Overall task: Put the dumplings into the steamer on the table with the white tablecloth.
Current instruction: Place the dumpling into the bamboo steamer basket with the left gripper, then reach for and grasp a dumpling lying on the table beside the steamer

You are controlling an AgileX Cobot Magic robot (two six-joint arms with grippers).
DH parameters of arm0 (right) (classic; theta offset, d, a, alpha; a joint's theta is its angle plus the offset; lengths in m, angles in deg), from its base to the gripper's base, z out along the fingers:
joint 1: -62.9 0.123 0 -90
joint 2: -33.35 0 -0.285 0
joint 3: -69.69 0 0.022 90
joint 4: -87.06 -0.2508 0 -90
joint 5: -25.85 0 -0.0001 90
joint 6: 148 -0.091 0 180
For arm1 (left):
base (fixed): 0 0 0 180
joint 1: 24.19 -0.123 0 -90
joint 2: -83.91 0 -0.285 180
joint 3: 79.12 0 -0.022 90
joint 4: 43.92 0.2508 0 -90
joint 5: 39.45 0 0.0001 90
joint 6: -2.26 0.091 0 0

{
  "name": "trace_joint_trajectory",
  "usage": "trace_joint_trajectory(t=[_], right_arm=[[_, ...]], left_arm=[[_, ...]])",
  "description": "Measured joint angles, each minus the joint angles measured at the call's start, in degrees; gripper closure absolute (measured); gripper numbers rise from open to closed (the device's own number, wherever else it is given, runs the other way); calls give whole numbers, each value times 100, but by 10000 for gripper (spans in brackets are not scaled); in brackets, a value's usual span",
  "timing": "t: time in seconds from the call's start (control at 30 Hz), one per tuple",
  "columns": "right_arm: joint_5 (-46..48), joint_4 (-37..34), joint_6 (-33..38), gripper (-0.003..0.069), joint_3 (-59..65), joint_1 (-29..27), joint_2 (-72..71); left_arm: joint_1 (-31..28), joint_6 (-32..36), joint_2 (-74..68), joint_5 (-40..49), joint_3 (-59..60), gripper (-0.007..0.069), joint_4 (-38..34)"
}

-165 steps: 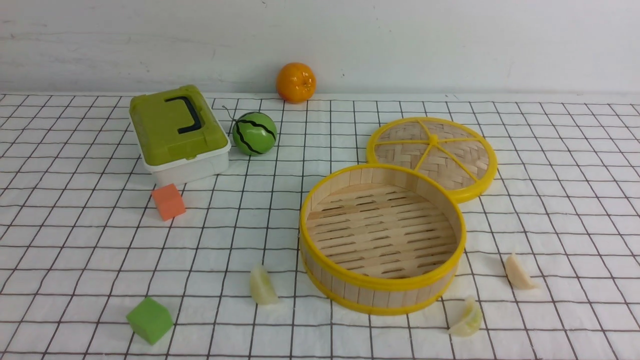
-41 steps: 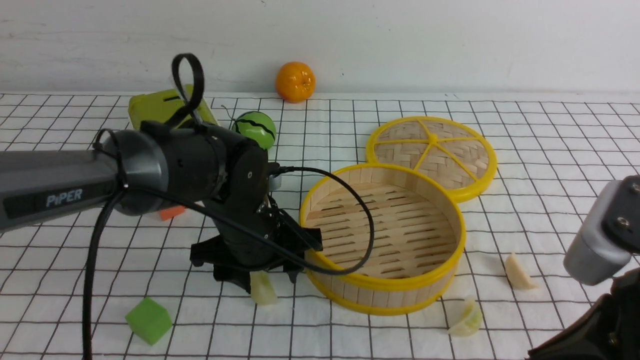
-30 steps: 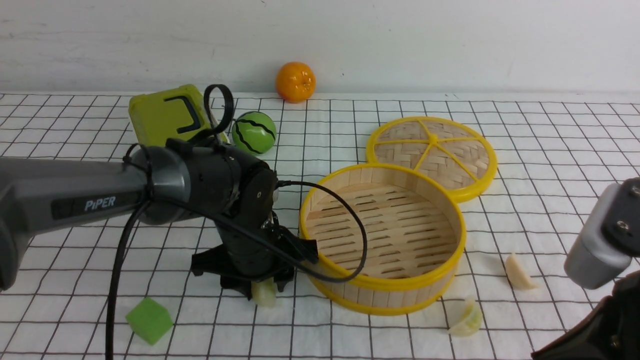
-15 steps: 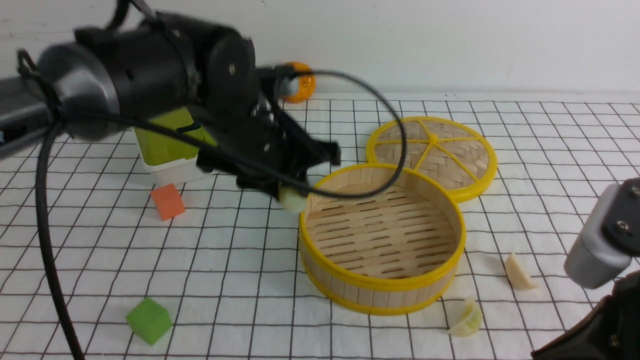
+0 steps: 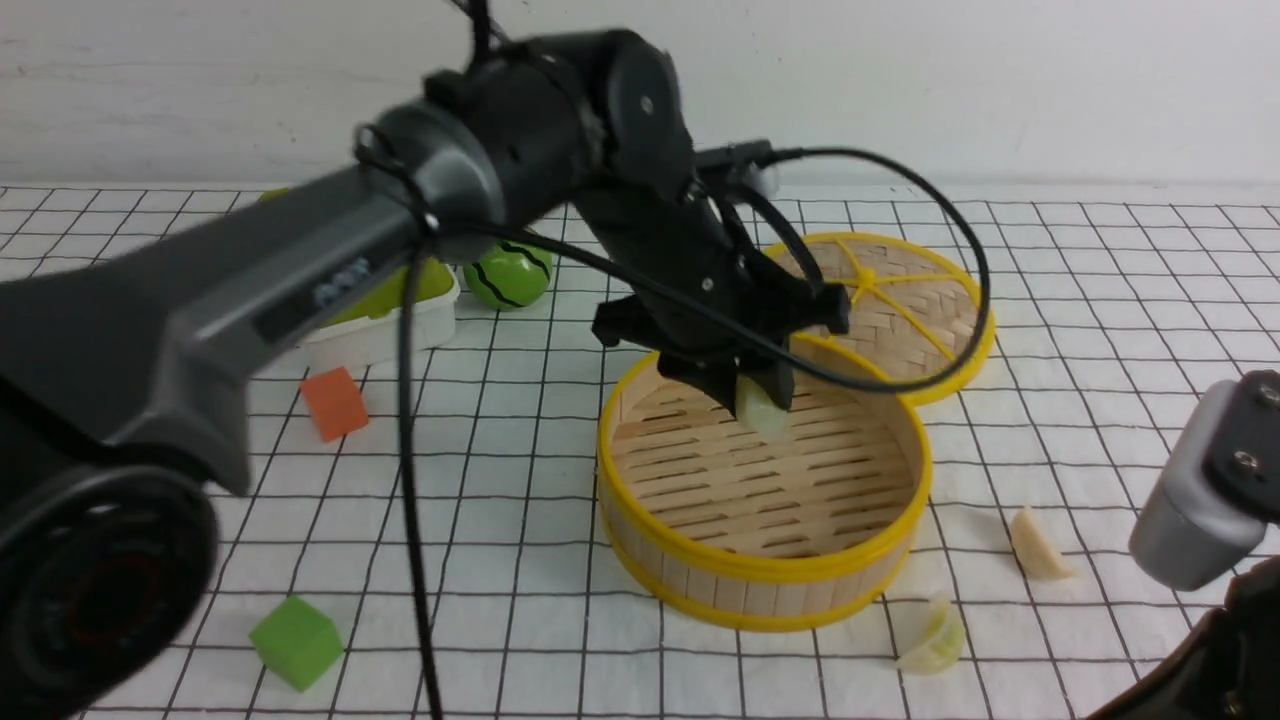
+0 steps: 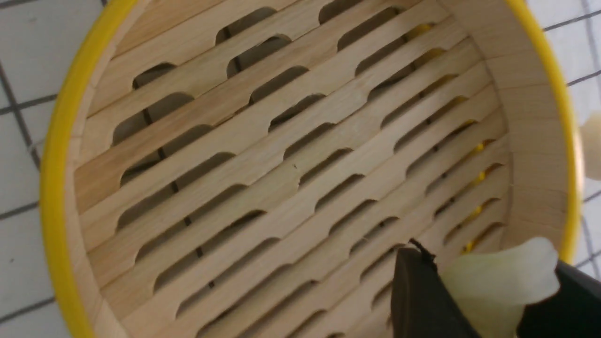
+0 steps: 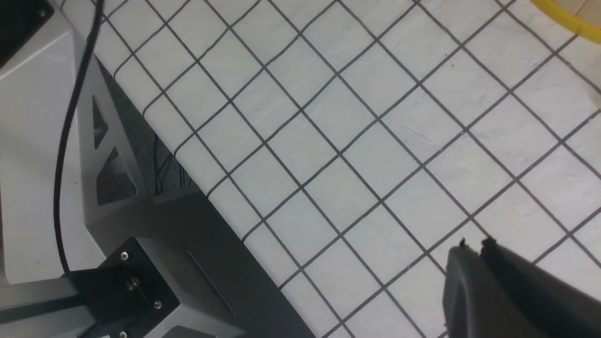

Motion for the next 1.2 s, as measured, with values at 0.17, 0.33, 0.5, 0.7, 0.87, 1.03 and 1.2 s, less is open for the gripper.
trace_joint_trajectory(t=[0.17,0.33,0.5,0.7,0.87,1.03,1.2], right_arm=[[50,5,0,621,0,0,0],[72,10,0,619,0,0,0],[72,52,-47,613,0,0,0],[69,624,-645,608,0,0,0],[42,1484,-1489,598,0,0,0],[43,2360,-2343,582,0,0,2],[-451,2623,-2900,550,0,0,79]], left_arm=[[103,-622,-602,6,-634,383,702],[89,-906,-980,-30,-921,383,1282],[89,-993,-1155,-64,-921,383,1318],[89,-1035,-1218,-127,-936,328,1351],[89,-1035,-1154,-10,-938,224,1412],[89,-914,-597,484,-938,196,1446],[89,-313,537,1132,-949,202,1532]])
